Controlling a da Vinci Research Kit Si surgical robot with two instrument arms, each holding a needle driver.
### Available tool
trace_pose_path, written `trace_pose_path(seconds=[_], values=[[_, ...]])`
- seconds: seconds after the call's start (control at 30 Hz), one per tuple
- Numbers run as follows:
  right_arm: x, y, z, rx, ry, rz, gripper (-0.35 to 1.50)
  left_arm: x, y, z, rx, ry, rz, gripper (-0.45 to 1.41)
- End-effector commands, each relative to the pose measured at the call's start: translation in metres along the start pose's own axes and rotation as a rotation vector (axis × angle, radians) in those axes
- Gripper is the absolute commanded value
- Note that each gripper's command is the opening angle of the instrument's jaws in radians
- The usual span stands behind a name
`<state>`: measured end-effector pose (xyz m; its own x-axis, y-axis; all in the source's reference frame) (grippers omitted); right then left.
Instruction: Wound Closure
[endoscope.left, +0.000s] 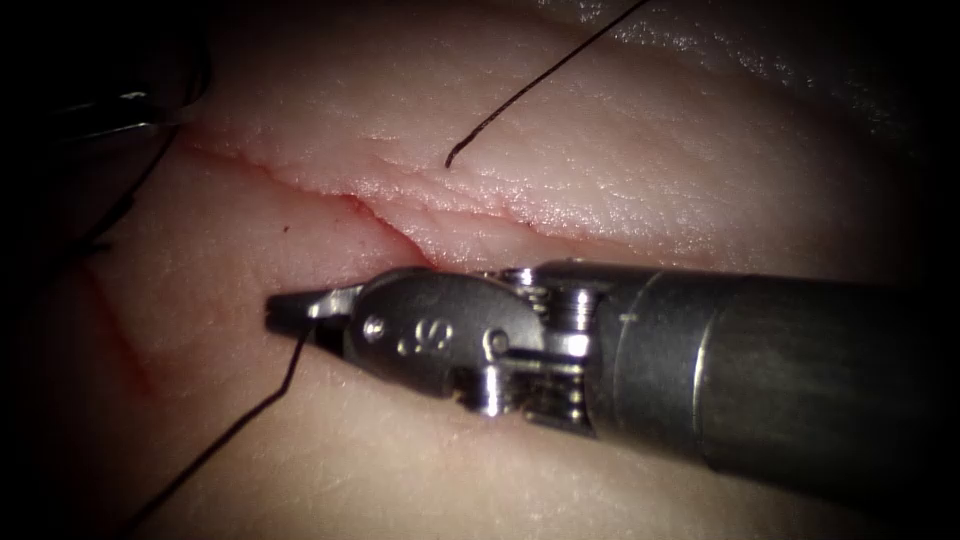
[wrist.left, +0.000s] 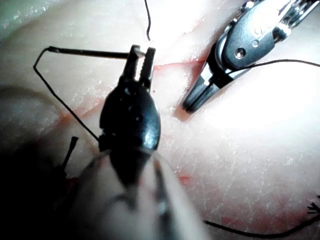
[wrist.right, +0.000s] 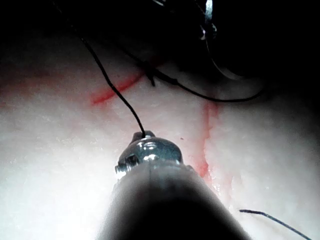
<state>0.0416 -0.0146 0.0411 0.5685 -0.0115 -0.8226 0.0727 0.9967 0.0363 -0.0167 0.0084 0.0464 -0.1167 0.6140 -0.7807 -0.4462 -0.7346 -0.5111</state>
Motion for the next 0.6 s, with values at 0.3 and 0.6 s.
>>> trace_pose_path(seconds=[0.3,0.6], values=[[0.0029,-0.0019,-0.0022,0.016,0.027,-0.004,-0.35,-0.0005,0.0001,0.0004,-0.003,-0.001,-0.001,-0.45],[0.0084,-0.0053,-0.0023,0.104,0.077,-0.020,-0.35,-0.0005,0.0001,0.0004,-0.003,-0.001,-0.001,-0.45]])
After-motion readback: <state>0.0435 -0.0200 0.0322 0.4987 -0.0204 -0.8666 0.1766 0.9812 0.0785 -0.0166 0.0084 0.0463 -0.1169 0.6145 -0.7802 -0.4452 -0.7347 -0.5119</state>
